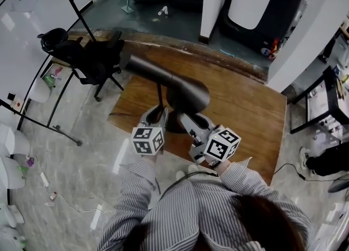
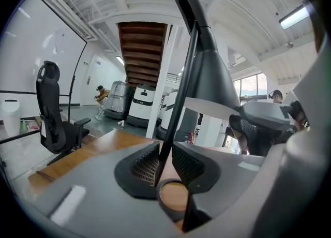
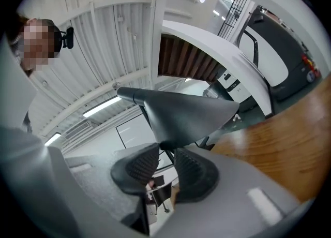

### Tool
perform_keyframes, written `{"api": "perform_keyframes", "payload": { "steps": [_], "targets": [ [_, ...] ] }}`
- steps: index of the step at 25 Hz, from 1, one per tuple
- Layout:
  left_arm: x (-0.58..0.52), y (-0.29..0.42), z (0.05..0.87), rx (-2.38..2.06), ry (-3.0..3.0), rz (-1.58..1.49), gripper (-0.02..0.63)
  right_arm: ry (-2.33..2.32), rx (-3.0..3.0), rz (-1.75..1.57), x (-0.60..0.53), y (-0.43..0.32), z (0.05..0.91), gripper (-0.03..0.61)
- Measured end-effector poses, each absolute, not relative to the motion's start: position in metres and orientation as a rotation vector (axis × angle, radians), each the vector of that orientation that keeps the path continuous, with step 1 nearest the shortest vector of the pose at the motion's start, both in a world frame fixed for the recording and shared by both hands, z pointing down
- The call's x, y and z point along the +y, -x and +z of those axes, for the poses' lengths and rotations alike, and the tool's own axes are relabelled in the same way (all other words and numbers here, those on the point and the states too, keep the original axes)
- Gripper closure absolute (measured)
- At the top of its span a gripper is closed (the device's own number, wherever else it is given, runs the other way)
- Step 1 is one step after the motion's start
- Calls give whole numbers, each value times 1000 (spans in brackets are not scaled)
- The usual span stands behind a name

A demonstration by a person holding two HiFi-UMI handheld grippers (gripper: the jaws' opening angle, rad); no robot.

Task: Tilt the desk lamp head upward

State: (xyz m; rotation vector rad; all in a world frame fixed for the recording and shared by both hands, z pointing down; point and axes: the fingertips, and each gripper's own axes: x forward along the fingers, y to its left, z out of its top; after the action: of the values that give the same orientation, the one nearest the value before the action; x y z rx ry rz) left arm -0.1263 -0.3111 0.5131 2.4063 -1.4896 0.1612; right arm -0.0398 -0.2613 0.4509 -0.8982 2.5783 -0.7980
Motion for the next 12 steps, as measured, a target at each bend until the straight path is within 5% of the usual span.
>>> {"api": "perform_keyframes", "payload": {
  "steps": [12],
  "targets": [
    [-312, 130, 514, -1493, -2395, 151, 535, 1001, 2692, -610, -266, 16, 437, 505]
  ]
}}
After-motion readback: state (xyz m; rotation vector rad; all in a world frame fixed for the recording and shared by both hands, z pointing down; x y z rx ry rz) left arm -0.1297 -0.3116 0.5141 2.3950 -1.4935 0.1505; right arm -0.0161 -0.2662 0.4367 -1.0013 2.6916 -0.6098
